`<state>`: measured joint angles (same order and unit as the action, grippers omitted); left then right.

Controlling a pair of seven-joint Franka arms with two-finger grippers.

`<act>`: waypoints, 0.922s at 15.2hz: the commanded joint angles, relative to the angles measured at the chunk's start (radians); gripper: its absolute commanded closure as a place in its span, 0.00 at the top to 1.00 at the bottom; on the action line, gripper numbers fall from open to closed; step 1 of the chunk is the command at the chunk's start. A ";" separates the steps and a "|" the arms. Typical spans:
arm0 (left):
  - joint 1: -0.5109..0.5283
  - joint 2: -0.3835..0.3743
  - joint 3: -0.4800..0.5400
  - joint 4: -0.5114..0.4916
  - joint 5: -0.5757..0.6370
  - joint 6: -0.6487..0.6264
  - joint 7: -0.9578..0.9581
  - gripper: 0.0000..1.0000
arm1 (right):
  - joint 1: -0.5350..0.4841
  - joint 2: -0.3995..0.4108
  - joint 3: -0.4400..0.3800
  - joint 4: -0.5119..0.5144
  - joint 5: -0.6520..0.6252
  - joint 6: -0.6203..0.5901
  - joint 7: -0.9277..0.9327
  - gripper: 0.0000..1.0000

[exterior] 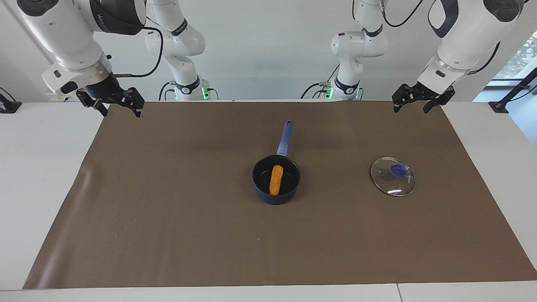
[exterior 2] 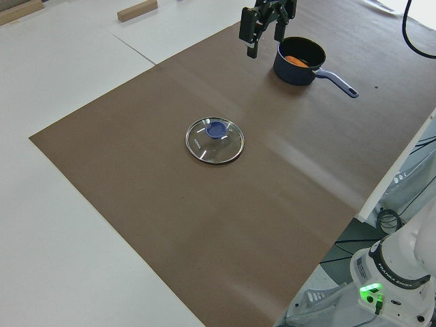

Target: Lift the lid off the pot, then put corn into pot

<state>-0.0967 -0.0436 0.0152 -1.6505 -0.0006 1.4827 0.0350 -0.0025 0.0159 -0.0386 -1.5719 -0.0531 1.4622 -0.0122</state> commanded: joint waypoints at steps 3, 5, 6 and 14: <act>0.009 -0.010 -0.008 -0.054 0.017 0.085 -0.014 1.00 | -0.022 -0.002 0.005 -0.003 0.033 0.003 -0.034 1.00; 0.011 -0.006 -0.008 -0.042 0.008 0.076 -0.013 1.00 | -0.025 -0.004 0.005 -0.003 0.033 0.029 -0.028 1.00; 0.009 -0.006 -0.008 -0.040 0.004 0.076 -0.015 1.00 | -0.025 -0.007 0.005 -0.005 0.033 0.029 -0.028 1.00; 0.009 -0.007 -0.004 -0.045 0.002 0.085 -0.012 1.00 | -0.019 -0.017 0.008 0.013 0.027 0.058 -0.032 1.00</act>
<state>-0.0955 -0.0409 0.0162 -1.6804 -0.0006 1.5464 0.0337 -0.0061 0.0079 -0.0363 -1.5614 -0.0432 1.4994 -0.0122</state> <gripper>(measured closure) 0.000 0.000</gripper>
